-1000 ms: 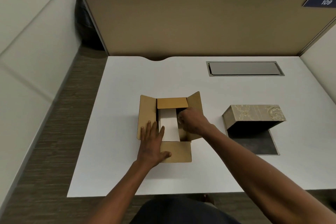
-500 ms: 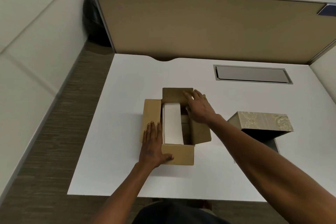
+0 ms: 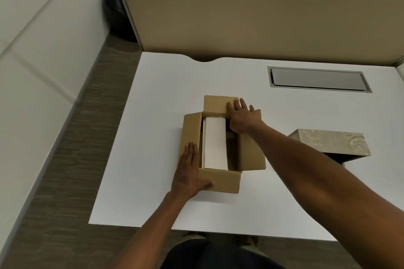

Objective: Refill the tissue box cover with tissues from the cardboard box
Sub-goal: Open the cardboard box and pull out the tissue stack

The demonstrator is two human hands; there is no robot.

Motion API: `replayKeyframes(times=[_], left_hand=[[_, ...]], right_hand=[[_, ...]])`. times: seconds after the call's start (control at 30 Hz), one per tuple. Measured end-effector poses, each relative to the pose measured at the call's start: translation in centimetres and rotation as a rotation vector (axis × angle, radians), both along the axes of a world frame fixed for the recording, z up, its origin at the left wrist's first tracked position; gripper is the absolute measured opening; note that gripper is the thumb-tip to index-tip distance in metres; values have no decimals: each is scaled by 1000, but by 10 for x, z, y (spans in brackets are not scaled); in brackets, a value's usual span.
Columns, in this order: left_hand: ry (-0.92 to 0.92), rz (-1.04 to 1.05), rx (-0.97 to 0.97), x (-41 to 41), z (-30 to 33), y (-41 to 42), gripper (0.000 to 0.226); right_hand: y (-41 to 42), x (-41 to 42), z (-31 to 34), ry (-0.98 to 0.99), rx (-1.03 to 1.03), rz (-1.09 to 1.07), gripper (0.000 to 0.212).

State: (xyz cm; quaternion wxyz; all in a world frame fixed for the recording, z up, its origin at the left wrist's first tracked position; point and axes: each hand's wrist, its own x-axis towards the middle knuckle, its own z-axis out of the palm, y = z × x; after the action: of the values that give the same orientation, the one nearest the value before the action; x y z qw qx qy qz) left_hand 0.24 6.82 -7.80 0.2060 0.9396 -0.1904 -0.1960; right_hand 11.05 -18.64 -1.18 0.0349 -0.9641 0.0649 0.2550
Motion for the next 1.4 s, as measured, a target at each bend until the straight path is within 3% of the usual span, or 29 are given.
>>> replayKeyframes(times=[0.3,0.5,0.6,0.7,0.83,0.9,0.97,1.03,1.13,1.4], left_hand=[[36,3,-68,0,1,-2,137],[45,-4,-74,-1,6,-3,134],[46,0,-76,-1,8,-2,134],[29,-7,-64,-2,8,-2,135],[23,2,-51,-2,5,-2,135],[23,2,-46,-1,3,-2,137],[29,3,-42,-1,1,-2,139],[28,-1,-41,-1,0,-1,141],[26,-4,-33,-1,-1,-1,141],[60,-54,-4,2,13,0,143]], right_hand=[[4,2,-16,45,64,-79,61],[4,-1,-14,-2,53,-46,64],[9,-4,-11,-119,65,-39,70],[21,-15,-10,-391,195,-161,73],[47,-45,-17,-627,383,-407,54],[61,-58,-27,-563,536,-665,50],[69,-66,-38,-330,740,-1025,65],[74,-71,-45,-106,873,-1241,83],[76,-70,-51,-19,973,-1302,93],[70,-61,-49,-27,1064,-1280,84]])
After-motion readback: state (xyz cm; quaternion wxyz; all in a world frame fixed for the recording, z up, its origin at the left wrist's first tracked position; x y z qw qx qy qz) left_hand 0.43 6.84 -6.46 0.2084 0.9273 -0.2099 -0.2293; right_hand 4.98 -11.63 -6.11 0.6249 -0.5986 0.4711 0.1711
